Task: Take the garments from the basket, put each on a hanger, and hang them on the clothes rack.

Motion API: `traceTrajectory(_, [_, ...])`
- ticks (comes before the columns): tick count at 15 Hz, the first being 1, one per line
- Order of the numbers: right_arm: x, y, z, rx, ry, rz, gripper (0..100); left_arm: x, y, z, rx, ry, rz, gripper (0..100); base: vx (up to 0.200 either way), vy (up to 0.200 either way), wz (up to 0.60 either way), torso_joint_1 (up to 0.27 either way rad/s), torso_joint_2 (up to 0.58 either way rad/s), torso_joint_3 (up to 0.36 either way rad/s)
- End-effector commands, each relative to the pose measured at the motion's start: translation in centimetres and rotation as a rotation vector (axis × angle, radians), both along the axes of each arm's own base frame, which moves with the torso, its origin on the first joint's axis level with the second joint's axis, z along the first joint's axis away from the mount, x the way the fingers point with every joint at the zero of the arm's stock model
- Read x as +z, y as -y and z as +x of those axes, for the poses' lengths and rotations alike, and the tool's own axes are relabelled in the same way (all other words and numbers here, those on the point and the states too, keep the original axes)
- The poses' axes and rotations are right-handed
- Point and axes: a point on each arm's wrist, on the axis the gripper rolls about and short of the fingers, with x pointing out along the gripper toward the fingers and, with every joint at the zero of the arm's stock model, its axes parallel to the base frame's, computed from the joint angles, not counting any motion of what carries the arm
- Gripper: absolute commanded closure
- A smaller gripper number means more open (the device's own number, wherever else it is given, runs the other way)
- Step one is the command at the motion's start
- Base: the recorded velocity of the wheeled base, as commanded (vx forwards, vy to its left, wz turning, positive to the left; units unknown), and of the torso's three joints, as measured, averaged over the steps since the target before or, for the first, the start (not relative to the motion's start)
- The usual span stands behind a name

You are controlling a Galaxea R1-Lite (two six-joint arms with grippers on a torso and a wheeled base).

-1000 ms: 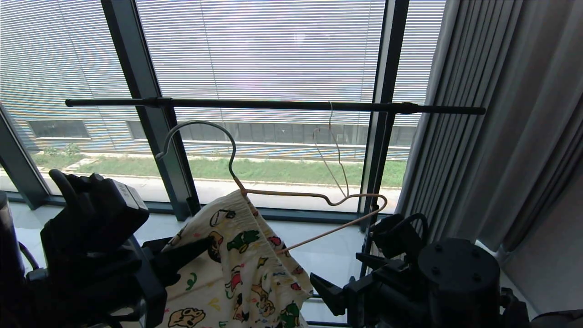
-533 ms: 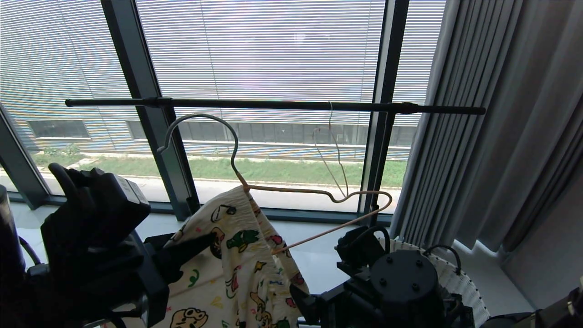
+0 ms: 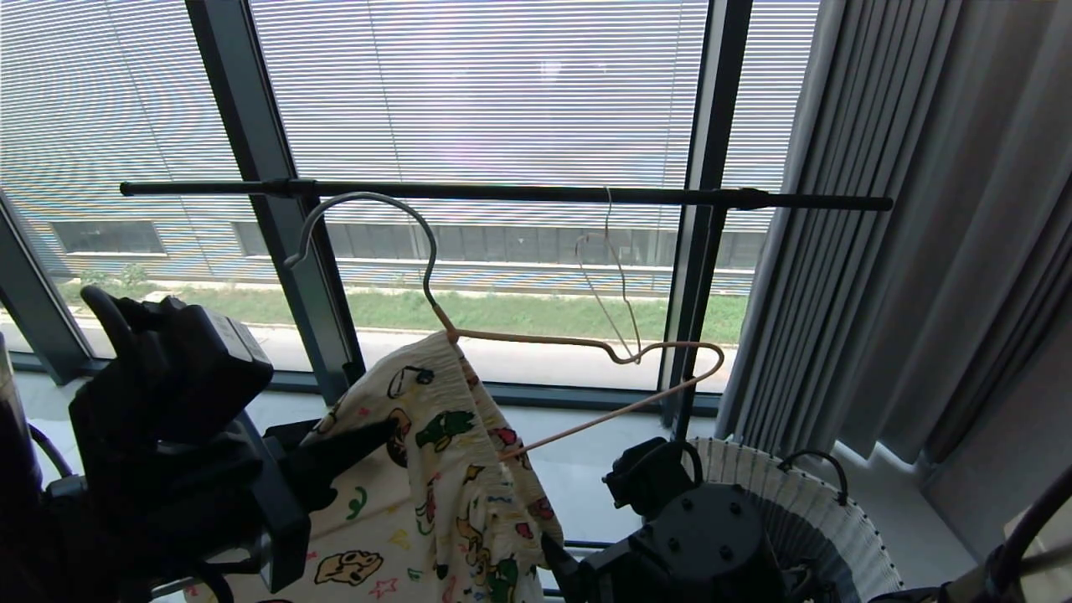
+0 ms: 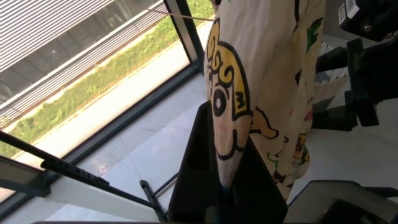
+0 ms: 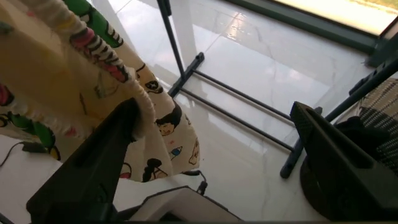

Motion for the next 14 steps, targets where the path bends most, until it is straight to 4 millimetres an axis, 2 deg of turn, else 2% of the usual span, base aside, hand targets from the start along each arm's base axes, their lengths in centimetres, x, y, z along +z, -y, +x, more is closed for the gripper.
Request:
traceTrajectory(1, [-0.3,0.0,0.0,0.000,-0.003,-0.012,100,0.1,0.0,0.0,0.000,0.001,-0.001,100,0.000,0.000,0.00,0.000,0.00,0.000])
traceTrajectory(6, [-0.4,1.0,1.0,-0.049,0.010,-0.037,100,0.0,-0.1,0.0,0.004,0.001,0.001,100,0.000,0.000,0.00,0.000,0.00,0.000])
traceTrajectory(11, [1.1,5.1,5.2,-0.214,0.076,-0.075,100,-0.6,-0.9,0.2,0.056,-0.013,0.014,100,0.000,0.000,0.00,0.000,0.00,0.000])
traceTrajectory(14, [1.9,6.5,6.5,-0.258,0.099,-0.073,100,-0.9,-1.3,0.0,0.068,-0.017,0.021,100,0.000,0.000,0.00,0.000,0.00,0.000])
